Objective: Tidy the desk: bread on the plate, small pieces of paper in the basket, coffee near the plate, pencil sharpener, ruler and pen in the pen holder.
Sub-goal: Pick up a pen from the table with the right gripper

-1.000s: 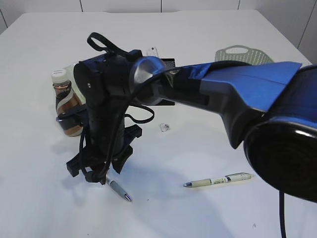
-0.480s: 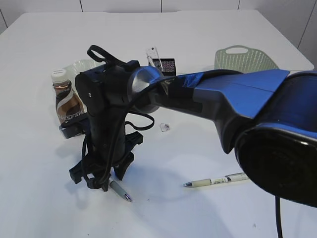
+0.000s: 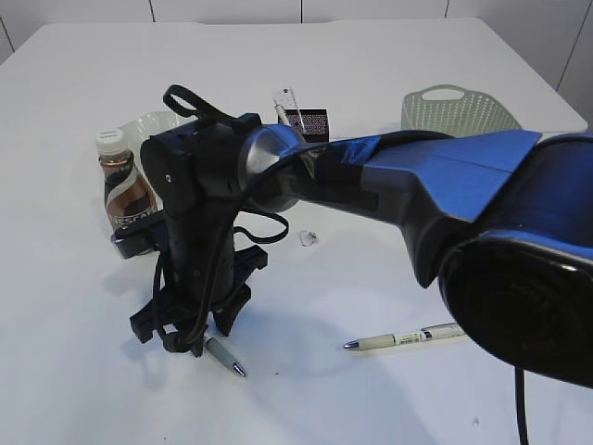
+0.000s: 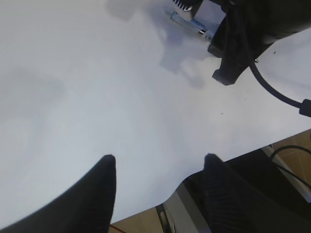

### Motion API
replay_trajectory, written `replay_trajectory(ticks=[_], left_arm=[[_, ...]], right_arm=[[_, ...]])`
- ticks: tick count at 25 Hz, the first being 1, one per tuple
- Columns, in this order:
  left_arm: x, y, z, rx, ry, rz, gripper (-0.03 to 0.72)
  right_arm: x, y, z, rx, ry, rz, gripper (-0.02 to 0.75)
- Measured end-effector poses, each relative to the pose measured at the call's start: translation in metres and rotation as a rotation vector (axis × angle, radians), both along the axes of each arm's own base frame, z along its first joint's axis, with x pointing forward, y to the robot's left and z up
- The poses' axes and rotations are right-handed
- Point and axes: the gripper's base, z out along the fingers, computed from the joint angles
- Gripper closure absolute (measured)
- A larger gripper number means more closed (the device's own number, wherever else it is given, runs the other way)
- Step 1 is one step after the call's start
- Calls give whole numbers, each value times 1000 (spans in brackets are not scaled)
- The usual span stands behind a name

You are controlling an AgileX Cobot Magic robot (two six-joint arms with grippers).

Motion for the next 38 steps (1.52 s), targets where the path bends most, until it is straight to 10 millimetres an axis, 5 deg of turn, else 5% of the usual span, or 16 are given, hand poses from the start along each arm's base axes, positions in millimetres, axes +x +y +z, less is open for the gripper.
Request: replay_trajectory(ticks=[5,13,29,38], left_arm=[[0,0,0,0,0,0,287],[0,0,0,0,0,0,287],[0,0,0,0,0,0,287],[0,0,0,1,0,0,287]], right_arm=[[1,0,0,-3,-12,3,422],[2,-2,0,-18,-28,9,633],[10,6,23,41,-81,7,640],[8,-1,68,66,-174,9,640]])
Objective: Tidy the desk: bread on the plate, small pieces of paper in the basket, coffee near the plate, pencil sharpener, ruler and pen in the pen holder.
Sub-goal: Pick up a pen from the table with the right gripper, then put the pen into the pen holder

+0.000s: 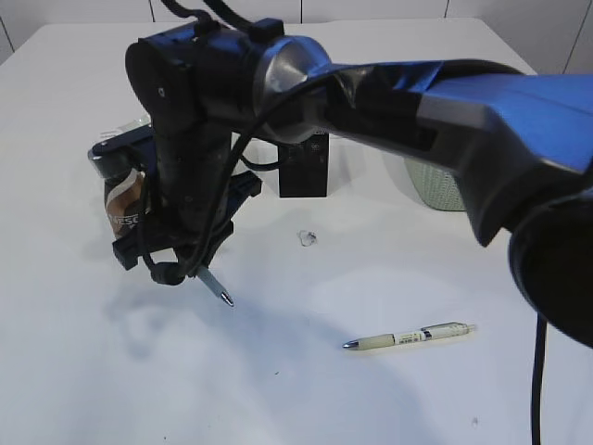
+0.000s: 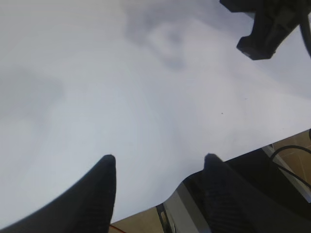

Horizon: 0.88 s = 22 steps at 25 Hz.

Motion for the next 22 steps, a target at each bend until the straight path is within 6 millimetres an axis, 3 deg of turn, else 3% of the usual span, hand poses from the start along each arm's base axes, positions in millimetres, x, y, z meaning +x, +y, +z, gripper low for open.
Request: replay_trajectory(ticks=[10,12,13,22], left_arm=[[0,0,0,1,0,0,287],[0,0,0,1,0,0,286],[0,0,0,1,0,0,287],[0,0,0,1,0,0,287]], right_arm=[[2,-26,66,38,-132,-35,640],[1,-27,71,43,-142,-37,640],[2,-37,88,5,-219,-53,640],[13,-67,118,-18,-324,-131,640]])
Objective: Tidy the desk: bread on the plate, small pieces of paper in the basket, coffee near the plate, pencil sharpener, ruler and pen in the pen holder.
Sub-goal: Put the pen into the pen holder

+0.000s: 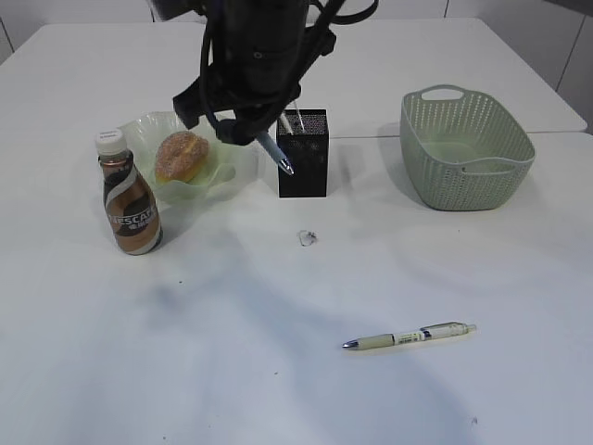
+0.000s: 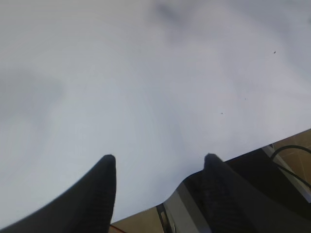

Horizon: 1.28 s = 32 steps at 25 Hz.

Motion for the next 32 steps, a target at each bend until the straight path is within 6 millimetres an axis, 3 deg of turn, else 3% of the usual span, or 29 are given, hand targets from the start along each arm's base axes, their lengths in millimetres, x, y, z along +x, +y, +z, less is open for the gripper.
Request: replay_trajectory(ticks=[3,10,15,19,23,32], left_arm=[[0,0,0,0,0,0,287],[0,0,0,0,0,0,287],[0,0,0,2,0,0,287],[1,0,0,1,-12,1,287],[4,0,2,-7,-50,5,287],[11,2,4,17,-124,9,287]], right_arm=[[1,-1,3,7,-21,0,640],[4,-1,41,120,-249,42,640],[8,-2,52,140,-339,58,640],[22,-9,59,200,-438,59,640],[35,-19,56,245,-520,65,640],[50,-50,12,360,-660,104,640]])
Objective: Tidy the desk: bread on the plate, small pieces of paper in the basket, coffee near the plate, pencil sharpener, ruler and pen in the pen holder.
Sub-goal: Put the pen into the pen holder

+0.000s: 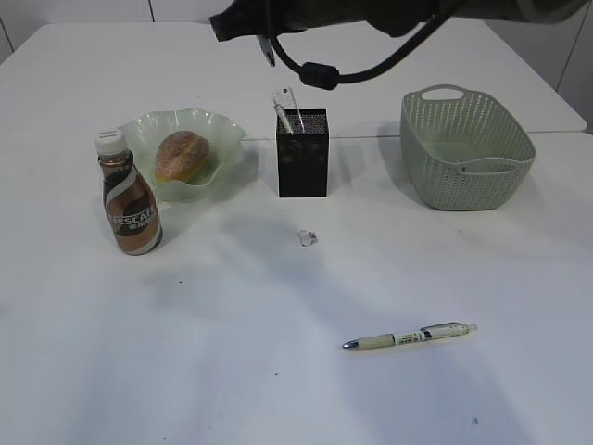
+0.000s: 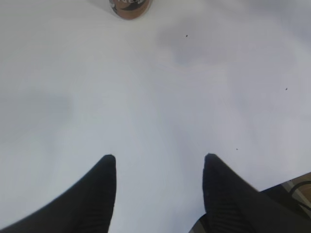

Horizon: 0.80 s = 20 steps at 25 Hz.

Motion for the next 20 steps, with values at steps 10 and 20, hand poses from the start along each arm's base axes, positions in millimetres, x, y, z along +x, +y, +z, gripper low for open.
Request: replay_trajectory(ticks=[10,20], left_arm=[[4,-1,2,-11,-49,3,287],[8,-2,4,-23,-95,5,287]], right_arm=[[33,-33,-32,90,-84,-28,640],[57,-42,-76,103,-93,-24,640]])
